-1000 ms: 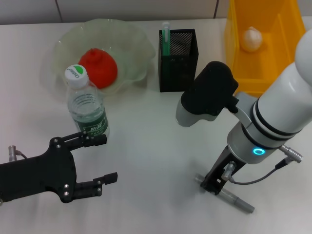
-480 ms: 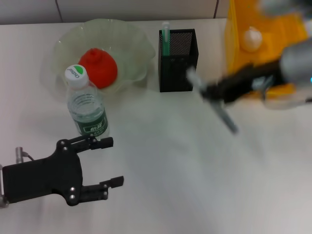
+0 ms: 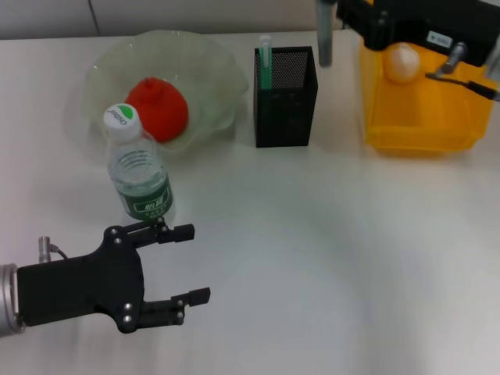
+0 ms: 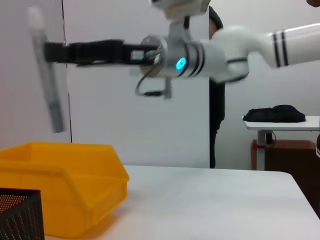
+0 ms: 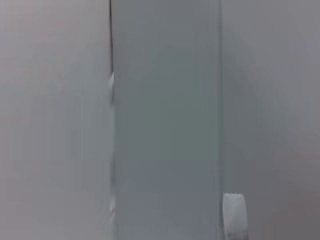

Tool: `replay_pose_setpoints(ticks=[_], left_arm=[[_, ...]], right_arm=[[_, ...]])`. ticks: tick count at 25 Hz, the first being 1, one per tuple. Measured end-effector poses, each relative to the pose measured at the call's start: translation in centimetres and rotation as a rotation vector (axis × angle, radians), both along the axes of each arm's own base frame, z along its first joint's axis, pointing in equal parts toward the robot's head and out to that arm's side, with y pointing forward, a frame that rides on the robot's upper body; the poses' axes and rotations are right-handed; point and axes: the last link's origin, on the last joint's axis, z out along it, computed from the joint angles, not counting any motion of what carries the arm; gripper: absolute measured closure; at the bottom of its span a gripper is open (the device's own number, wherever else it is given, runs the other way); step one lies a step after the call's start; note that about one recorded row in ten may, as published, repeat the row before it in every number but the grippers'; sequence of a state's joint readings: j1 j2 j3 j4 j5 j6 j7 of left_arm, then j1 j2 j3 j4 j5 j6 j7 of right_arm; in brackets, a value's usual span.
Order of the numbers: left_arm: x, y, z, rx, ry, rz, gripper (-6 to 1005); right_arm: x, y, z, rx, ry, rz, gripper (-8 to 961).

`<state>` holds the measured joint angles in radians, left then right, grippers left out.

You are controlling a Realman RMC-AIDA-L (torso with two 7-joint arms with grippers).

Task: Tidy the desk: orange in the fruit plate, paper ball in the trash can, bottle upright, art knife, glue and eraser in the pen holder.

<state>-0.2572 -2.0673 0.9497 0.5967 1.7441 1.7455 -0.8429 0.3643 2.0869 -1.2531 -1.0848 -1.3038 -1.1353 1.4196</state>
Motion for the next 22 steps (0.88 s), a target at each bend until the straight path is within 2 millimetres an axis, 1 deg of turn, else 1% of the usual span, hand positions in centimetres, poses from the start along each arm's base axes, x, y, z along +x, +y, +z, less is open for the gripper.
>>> replay_pose_setpoints(ticks=[3, 5, 10, 16, 22], left_arm=[[0.0, 0.0, -0.1, -0.006, 0.002, -0.004, 216], [0.1, 0.0, -0.2, -0.01, 0.002, -0.006, 216], [0.3, 0.1, -0.5, -0.022, 0.0, -0.015, 216], [0.6, 0.2, -0.7, -0.024, -0.003, -0.025, 216], [0.7, 0.4, -0.7, -0.024, -0.004, -0.031, 216]], right_arm=[[1.2, 1.7, -1.5, 0.049, 0.058, -0.014, 819], [1.5, 2.9, -2.5, 0.06, 0.069, -0.034, 818], [1.5, 4.9, -4.5, 0.06, 0.052, -0.091, 815], [1.5, 6.2, -6.7, 0.027, 0.007, -0.181, 812], [1.8, 6.2, -7.9, 0.009, -0.024, -0.209, 809]])
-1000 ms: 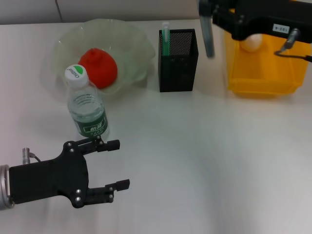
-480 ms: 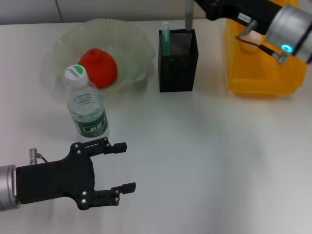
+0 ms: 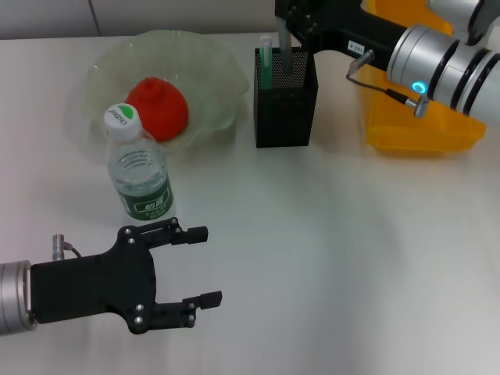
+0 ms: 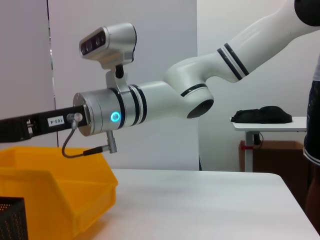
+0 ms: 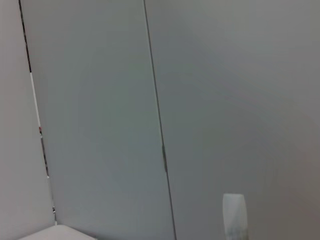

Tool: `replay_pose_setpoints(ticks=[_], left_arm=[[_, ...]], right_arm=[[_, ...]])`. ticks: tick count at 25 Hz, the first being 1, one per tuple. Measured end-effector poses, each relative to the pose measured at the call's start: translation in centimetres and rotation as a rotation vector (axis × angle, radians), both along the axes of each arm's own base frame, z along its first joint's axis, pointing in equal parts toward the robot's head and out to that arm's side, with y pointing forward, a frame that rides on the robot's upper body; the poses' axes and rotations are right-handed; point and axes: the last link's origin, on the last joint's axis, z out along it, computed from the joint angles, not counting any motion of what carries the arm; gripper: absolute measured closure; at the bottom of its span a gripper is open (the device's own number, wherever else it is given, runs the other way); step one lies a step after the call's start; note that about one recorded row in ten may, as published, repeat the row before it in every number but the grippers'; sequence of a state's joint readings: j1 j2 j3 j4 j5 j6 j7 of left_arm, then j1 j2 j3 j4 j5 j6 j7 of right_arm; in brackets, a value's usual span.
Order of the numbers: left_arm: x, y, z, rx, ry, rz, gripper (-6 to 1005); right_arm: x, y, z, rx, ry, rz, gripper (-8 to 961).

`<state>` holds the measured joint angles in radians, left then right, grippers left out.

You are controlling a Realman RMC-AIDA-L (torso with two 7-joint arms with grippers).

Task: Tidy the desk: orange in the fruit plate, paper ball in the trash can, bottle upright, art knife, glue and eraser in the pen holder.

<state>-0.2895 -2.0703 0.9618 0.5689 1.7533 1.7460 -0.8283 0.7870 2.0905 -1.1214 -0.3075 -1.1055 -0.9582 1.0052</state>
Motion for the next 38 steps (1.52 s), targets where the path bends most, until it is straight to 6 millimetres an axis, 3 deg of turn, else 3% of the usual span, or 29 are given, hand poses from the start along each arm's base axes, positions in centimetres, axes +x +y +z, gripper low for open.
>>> replay_pose_setpoints(ticks=[7, 12, 16, 18, 20, 23, 28, 34, 38], left_arm=[[0.2, 0.2, 0.1, -0.001, -0.002, -0.009, 216], [0.3, 0.2, 0.1, 0.0, -0.005, -0.012, 216], [0.2, 0.0, 0.4, -0.001, -0.015, -0.01, 216], [0.1, -0.1, 0.6, -0.008, -0.021, -0.005, 216], [0.0, -0.2, 0.8, -0.013, -0.025, 0.002, 216], [-0.2, -0.2, 1.2, -0.005, -0.029, 0.015, 216], [-0.3, -0.3, 1.2, -0.018, -0.027, 0.036, 216], [-0.5, -0.4, 0.8, -0.042, -0.006, 0.037, 216], [-0.5, -0.4, 0.7, -0.042, -0.005, 0.037, 216]], right_arm=[[0.4, -0.3, -0.4, -0.014, -0.013, -0.003, 805], [1.1, -1.3, 0.0, -0.021, 0.015, 0.016, 655], [3.2, -5.1, 2.1, -0.055, 0.13, 0.075, 606], [4.9, -7.8, 3.2, -0.084, 0.152, 0.097, 582], [6.7, -11.2, 4.1, -0.126, 0.125, 0.14, 495], [8.6, -15.8, 4.8, -0.186, 0.077, 0.219, 365], [11.2, -22.6, 5.5, -0.283, 0.048, 0.337, 266], [11.7, -23.5, 5.0, -0.345, 0.044, 0.329, 148], [11.6, -23.5, 4.8, -0.345, 0.048, 0.328, 119]])
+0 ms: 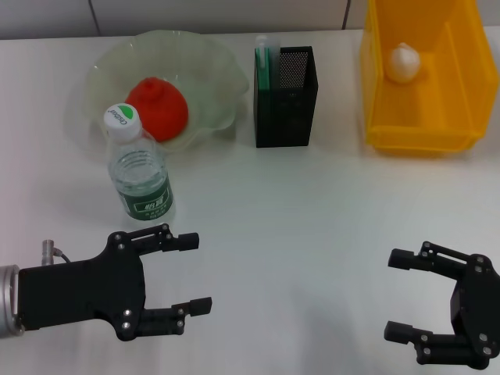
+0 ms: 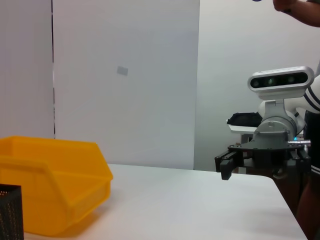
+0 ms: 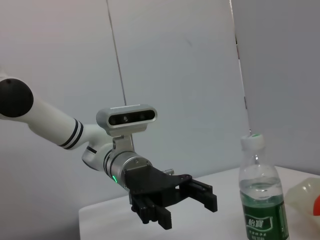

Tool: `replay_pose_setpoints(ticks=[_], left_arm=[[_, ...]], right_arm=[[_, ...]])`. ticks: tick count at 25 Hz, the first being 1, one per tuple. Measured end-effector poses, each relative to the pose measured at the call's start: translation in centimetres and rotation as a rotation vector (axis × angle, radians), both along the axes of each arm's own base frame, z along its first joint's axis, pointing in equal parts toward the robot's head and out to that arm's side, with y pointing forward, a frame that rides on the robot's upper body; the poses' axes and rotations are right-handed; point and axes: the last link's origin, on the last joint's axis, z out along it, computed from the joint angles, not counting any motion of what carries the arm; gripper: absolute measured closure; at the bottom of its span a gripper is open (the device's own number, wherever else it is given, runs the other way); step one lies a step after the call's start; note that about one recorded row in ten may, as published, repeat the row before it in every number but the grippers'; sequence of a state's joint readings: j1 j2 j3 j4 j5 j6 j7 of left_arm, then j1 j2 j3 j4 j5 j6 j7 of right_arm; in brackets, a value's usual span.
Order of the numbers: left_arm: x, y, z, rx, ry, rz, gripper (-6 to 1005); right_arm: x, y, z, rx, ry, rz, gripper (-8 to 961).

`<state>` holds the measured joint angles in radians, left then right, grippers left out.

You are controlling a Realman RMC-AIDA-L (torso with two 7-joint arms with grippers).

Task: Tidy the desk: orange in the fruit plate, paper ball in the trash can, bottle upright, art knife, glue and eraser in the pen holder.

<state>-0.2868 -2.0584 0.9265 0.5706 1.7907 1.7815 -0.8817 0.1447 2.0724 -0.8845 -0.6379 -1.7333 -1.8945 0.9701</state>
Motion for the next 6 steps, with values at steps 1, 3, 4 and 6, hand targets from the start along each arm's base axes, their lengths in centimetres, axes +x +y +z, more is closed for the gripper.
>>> replay_pose_setpoints(ticks=[1, 3, 4, 6], left_arm=[[0.0, 0.0, -0.01, 0.0, 0.0, 0.0, 216], [-0.01, -0.02, -0.01, 0.0, 0.0, 0.001, 216], [-0.04, -0.05, -0.01, 0.0, 0.001, 0.002, 216], [-0.1, -0.12, -0.01, 0.0, 0.001, 0.004, 216]], right_arm=[[-0.04, 0.01, -0.04, 0.0, 0.001, 0.001, 112], [-0.09, 0.06, -0.09, 0.0, 0.002, 0.002, 112], [-0.11, 0.09, -0.11, -0.001, 0.003, 0.002, 112], [-0.18, 0.18, -0.15, -0.002, 0.004, 0.004, 112]])
